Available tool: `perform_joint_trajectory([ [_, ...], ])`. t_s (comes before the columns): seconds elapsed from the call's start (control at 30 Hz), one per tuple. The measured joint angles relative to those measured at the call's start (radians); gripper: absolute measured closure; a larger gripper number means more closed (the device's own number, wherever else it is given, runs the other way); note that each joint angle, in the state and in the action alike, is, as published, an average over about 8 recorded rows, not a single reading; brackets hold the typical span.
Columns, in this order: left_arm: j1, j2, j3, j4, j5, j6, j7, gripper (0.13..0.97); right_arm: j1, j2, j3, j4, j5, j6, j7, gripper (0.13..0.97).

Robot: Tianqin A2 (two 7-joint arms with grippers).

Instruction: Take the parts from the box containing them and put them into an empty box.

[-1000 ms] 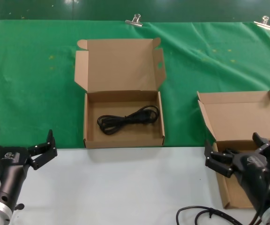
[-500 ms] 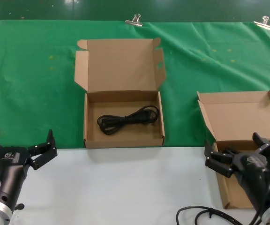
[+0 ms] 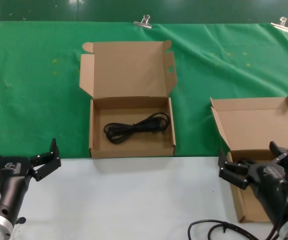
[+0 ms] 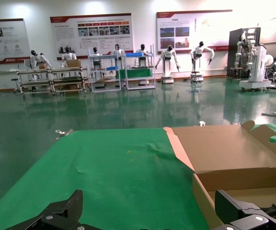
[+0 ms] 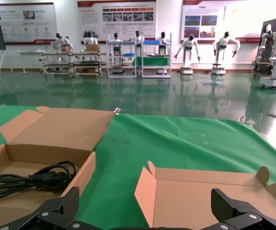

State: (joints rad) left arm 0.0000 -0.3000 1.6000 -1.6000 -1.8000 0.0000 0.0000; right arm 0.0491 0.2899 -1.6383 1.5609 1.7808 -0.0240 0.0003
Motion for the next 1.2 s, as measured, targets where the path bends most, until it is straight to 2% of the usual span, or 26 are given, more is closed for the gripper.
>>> perform_joint_trajectory([
  [1.2, 0.0, 0.0, 0.0, 0.0, 0.0, 0.0, 0.0, 0.132, 0.0, 0.0, 0.0, 0.0, 0.0, 0.0, 0.0, 0.129],
])
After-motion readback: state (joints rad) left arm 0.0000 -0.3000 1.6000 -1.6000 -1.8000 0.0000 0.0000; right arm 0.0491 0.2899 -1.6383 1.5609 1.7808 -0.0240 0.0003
